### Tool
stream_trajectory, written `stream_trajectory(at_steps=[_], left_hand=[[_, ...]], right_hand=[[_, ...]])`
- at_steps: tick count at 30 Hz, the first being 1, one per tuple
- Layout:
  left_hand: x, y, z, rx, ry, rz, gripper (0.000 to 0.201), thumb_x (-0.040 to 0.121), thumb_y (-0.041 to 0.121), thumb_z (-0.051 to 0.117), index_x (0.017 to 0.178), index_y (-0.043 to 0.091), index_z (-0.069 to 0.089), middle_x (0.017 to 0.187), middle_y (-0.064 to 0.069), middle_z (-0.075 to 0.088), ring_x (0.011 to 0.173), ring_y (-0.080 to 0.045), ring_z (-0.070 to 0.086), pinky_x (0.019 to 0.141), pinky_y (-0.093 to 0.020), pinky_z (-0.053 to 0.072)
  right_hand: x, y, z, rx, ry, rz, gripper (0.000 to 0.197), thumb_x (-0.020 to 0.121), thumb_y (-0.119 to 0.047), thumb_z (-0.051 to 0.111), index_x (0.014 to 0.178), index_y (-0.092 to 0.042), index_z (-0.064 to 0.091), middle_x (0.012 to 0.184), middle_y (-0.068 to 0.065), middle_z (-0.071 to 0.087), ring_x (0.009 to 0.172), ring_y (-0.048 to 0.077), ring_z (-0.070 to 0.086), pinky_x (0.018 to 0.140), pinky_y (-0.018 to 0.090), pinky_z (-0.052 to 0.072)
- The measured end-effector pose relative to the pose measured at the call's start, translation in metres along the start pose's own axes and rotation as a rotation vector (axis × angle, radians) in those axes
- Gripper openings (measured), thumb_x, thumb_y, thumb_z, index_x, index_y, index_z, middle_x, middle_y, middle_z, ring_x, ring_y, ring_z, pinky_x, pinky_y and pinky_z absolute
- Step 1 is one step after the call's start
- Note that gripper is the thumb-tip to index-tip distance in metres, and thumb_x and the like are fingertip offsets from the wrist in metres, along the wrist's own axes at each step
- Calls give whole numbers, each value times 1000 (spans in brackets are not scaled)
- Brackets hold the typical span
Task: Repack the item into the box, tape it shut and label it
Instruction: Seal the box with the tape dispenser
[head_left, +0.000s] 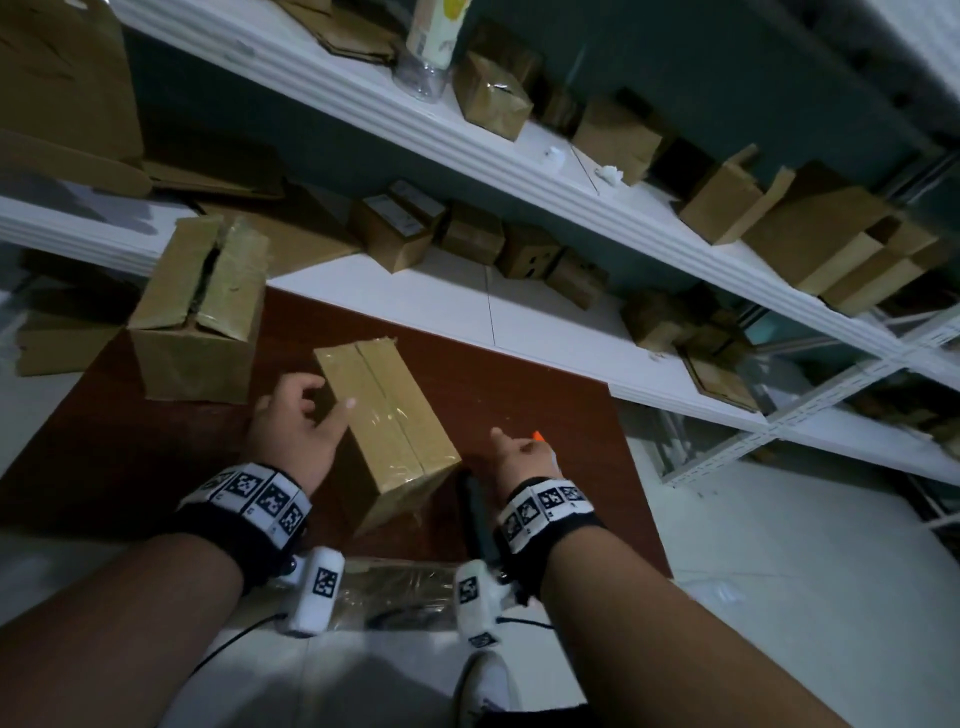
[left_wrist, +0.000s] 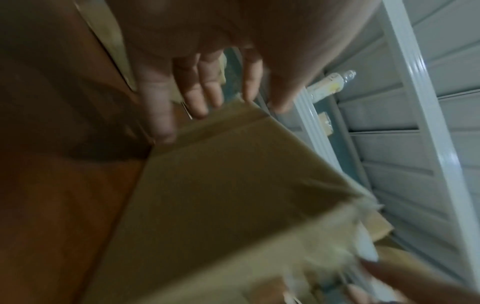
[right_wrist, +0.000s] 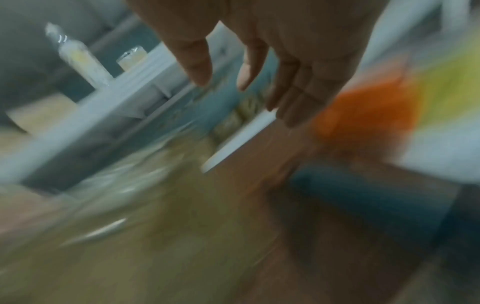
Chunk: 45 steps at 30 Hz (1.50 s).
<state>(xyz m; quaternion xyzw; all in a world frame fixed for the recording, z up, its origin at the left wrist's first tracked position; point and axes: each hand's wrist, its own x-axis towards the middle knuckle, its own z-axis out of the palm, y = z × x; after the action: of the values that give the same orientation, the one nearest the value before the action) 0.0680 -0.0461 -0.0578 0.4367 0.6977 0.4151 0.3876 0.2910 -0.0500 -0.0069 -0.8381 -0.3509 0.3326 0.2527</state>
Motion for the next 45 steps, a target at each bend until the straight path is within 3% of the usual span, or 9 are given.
stream_trajectory(at_steps=[3, 5, 8, 13, 18, 26, 31, 36, 45], left_hand=[[-3, 0, 10, -57, -147, -27, 81, 76, 44, 81, 144, 25, 40, 142, -3, 50, 116, -26, 58, 93, -45, 52], [-2, 0, 11, -110, -209, -4, 79, 82, 39, 78, 148, 27, 38, 149, 0, 47, 124, -25, 55, 99, -51, 50], [5, 1, 9, -174, -262, -12, 66, 91, 33, 69, 150, 30, 39, 151, 2, 46, 127, -25, 54, 101, -54, 49], [14, 0, 9, -206, -270, 20, 60, 95, 29, 64, 150, 27, 40, 148, 1, 50, 128, -24, 54, 104, -51, 47], [17, 0, 11, -132, -269, 49, 58, 95, 31, 64, 149, 24, 43, 148, 1, 49, 130, -22, 51, 107, -47, 45], [3, 29, 3, -207, 118, 343, 19, 87, 20, 71, 106, 24, 67, 106, 5, 68, 98, -8, 64, 84, -32, 54], [-21, 40, -1, -300, -189, 268, 21, 88, 35, 70, 106, 27, 65, 95, 5, 72, 84, -17, 70, 72, -39, 60], [-37, 43, 1, -559, -557, 1, 58, 77, 57, 56, 109, 10, 68, 101, -14, 75, 87, -30, 72, 80, -49, 57], [-49, 38, -15, -486, -563, 47, 29, 99, 32, 54, 86, 13, 72, 79, -8, 74, 71, -19, 68, 52, -31, 52]], right_hand=[[24, 22, -20, -77, 127, 34, 45, 71, -53, 69, 98, -20, 53, 101, 5, 64, 85, 26, 62, 92, 35, 52], [39, 35, -26, -178, 96, 87, 65, 65, -65, 63, 105, -17, 47, 103, 0, 55, 96, 28, 61, 93, 37, 50], [50, 42, -33, -364, 27, 104, 78, 73, -54, 75, 129, -15, 38, 122, 3, 52, 118, 30, 56, 97, 36, 45], [65, 52, -20, -503, -9, 56, 84, 76, -41, 83, 136, -12, 32, 125, 13, 59, 110, 36, 62, 82, 41, 52], [76, 66, -11, -598, 58, -62, 51, 93, -32, 61, 127, -11, 31, 109, 16, 65, 96, 35, 66, 84, 44, 54], [59, 34, -53, -220, 244, -232, 27, 82, -37, 63, 102, -24, 49, 90, 4, 66, 81, 32, 67, 76, 46, 59], [2, -4, -74, 15, 141, -433, 34, 77, -56, 76, 89, -28, 61, 87, -2, 68, 71, 23, 70, 44, 33, 56], [-44, -12, -73, -213, -7, -805, 28, 75, -51, 79, 87, -30, 64, 78, -9, 70, 68, 3, 64, 59, 24, 55], [-70, -5, -51, -189, -65, -915, 32, 74, -55, 78, 91, -33, 64, 81, -14, 70, 73, 2, 66, 64, 28, 57]])
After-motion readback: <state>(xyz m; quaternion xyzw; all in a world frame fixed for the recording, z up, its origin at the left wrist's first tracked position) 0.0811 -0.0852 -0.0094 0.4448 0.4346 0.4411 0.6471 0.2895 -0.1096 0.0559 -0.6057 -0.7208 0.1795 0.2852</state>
